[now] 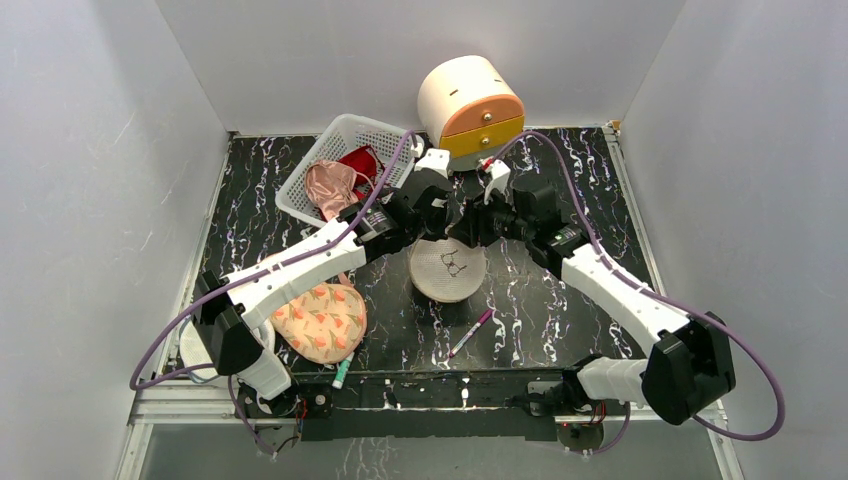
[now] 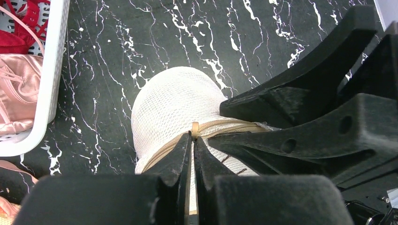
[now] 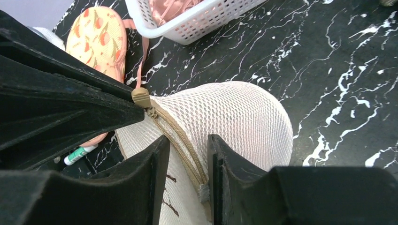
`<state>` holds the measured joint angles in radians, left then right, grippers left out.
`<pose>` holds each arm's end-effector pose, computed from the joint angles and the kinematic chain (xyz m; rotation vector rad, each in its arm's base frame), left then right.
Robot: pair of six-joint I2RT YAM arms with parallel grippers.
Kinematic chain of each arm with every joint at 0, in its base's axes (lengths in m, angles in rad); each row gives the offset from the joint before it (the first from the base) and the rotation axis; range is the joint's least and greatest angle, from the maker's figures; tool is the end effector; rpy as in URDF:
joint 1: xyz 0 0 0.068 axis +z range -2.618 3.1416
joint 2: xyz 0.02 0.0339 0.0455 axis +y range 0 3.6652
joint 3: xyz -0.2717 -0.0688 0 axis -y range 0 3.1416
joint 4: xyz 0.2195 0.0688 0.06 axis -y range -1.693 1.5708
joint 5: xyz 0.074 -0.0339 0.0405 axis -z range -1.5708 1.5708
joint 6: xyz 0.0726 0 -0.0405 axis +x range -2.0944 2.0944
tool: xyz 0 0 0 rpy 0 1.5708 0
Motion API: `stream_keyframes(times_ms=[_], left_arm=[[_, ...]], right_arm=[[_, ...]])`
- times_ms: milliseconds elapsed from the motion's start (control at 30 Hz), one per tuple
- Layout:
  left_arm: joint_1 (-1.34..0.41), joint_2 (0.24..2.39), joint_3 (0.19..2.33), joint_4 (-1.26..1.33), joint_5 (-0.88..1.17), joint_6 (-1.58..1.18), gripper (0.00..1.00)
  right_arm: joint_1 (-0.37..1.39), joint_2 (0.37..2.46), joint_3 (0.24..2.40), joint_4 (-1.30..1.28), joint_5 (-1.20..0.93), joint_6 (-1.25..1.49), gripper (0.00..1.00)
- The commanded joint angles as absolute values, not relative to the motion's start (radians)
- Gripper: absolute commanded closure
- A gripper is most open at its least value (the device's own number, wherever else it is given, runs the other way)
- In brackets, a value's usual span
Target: Unzip the laundry bag and remove the bra
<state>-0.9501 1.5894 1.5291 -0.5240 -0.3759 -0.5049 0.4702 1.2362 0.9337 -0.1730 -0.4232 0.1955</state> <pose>0.2344 -0.2821 0.3537 0.2582 2.1284 -0.4595 0.2386 0.1547 0.2978 -0.5573 2.0326 0.8407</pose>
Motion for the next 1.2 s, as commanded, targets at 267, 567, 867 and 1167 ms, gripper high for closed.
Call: stream_keyframes(times_ms=[267,567,867,1167], left_arm=[[-0.946,1.501,1.511,-0.523,-0.445,-0.523,1.00],[-0.928,1.427,1.456,-0.547,-0.568,-0.611,1.00],[-0.907,1.397,1.436,-0.523,-0.508,-0.617,1.00],[-0.907,1.423,1.450,-0.501,-0.439,-0.588,1.00]], right_arm=[[0.475,1.124,0.825,0.046,-0.309,0.373,0.94],[0.473,1.043,0.730,0.115,-0.204,0.460,1.00],[0.473,1.036,0.735,0.056,-0.211,0.399,0.76],[0.474,1.065,0.907,-0.108,-0.308,0.274,0.46]])
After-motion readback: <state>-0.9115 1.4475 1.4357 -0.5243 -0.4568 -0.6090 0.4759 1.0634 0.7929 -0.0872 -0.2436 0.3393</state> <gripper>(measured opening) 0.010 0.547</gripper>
